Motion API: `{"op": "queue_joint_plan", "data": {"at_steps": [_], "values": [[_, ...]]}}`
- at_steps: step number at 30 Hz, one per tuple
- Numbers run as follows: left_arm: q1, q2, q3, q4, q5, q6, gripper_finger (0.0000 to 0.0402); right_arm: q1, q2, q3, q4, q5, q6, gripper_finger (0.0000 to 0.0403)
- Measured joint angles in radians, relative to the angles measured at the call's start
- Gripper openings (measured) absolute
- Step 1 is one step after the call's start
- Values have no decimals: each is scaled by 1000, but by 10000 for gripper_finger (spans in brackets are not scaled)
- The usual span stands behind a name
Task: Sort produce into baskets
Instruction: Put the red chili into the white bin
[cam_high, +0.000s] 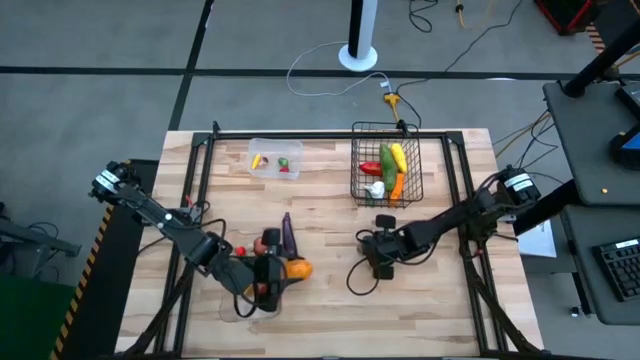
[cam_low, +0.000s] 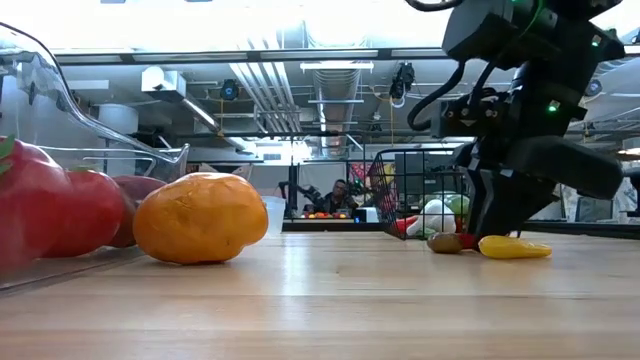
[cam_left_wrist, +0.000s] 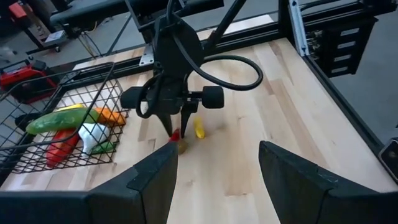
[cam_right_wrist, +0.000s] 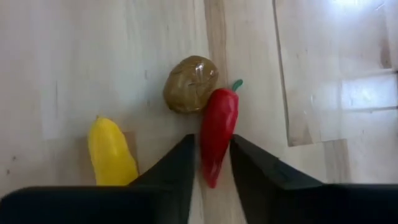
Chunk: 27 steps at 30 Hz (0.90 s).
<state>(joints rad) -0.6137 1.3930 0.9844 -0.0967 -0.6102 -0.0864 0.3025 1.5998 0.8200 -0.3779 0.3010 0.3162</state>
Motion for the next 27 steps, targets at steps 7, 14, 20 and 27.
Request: {"op": "queue_joint_plan", "data": {"at_steps": [7,14,20,27], "values": [[20,0,0,0,0,5,207,-19,1,-2,1,-24,-16,22],[34,0,-12,7,2,7,207,-21,-64,-6,-13,20,-21,15],[73,1,-102,209,88,33,207,-19,-168,-5,51,48,-38,14],[147,1,-249,504,105,44,207,-12,-203,-4,408,8,-238,13]]}}
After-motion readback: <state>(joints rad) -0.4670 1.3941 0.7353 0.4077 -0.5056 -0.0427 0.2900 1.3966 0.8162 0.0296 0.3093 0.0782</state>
